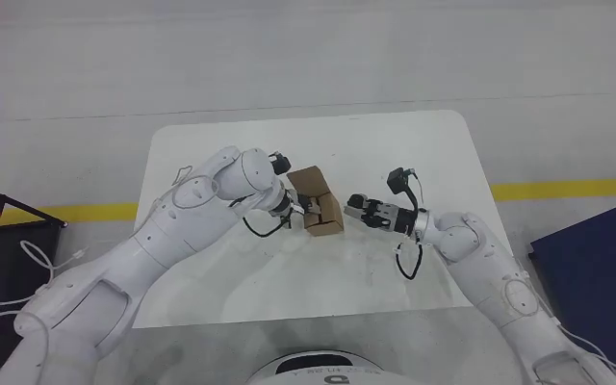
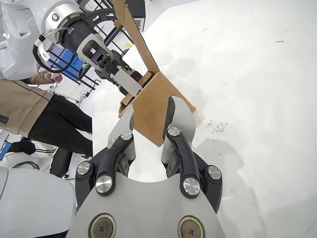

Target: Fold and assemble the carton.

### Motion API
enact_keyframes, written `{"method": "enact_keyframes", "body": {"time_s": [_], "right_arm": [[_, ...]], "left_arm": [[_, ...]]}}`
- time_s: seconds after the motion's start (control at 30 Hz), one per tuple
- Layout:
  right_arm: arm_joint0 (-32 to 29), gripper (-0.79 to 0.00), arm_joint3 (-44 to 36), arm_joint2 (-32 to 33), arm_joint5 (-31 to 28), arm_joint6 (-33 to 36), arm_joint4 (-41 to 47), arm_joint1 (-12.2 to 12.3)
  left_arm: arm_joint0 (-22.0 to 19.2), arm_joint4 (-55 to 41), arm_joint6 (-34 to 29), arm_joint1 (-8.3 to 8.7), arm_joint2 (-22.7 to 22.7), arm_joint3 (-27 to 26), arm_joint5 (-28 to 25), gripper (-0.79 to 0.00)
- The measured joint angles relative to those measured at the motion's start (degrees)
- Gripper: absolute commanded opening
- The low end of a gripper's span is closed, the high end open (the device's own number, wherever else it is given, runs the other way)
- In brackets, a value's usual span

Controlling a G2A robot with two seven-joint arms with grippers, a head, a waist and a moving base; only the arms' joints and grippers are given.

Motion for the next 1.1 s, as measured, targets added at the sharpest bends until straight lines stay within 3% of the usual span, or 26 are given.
{"method": "enact_keyframes", "body": {"time_s": [0.17, 0.37, 0.63, 0.77, 0.83, 0.87, 0.93, 0.97, 1.03, 1.1], "right_arm": [[0.3, -0.471, 0.4, -0.1, -0.1, -0.2, 0.4, 0.0], [0.7, -0.465, 0.4, -0.4, -0.1, -0.2, 0.9, -0.1], [1.5, -0.462, 0.2, -1.0, 0.2, 0.1, 1.2, -0.3], [2.0, -0.465, 0.0, -1.5, 0.4, 0.1, 1.2, -0.4], [2.1, -0.465, 0.1, -1.7, 0.4, 0.1, 1.2, -0.5], [2.3, -0.462, 0.1, -1.8, 0.5, 0.1, 1.2, -0.5], [2.4, -0.465, 0.2, -2.0, 0.5, 0.0, 1.2, -0.5], [2.5, -0.462, 0.3, -2.1, 0.6, 0.0, 1.1, -0.6], [2.6, -0.462, 0.3, -2.3, 0.6, -0.1, 1.1, -0.6], [2.7, -0.462, 0.4, -2.5, 0.5, -0.1, 1.1, -0.7]], "left_arm": [[-2.8, -1.1, -0.4, -0.96, 2.8, 2.7, -0.4, -0.431], [-5.1, -2.1, -0.7, -1.57, 4.8, 4.2, -0.7, -0.548], [-7.6, -1.8, -0.5, -1.18, 6.7, 2.7, -0.5, -0.662], [-8.9, -2.9, 0.0, -0.52, 8.2, 1.8, 0.1, -0.643], [-9.4, -3.5, 0.3, -0.22, 8.8, 1.4, 0.3, -0.588], [-9.8, -4.0, 0.5, 0.00, 9.2, 1.2, 0.5, -0.505], [-10.2, -4.6, 0.8, 0.32, 9.7, 0.7, 0.8, -0.422], [-10.4, -5.0, 0.9, 0.54, 10.0, 0.4, 0.9, -0.425], [-10.8, -5.5, 1.1, 0.86, 10.5, -0.1, 1.1, -0.477], [-11.1, -6.1, 1.3, 1.23, 11.1, -0.6, 1.3, -0.600]]}}
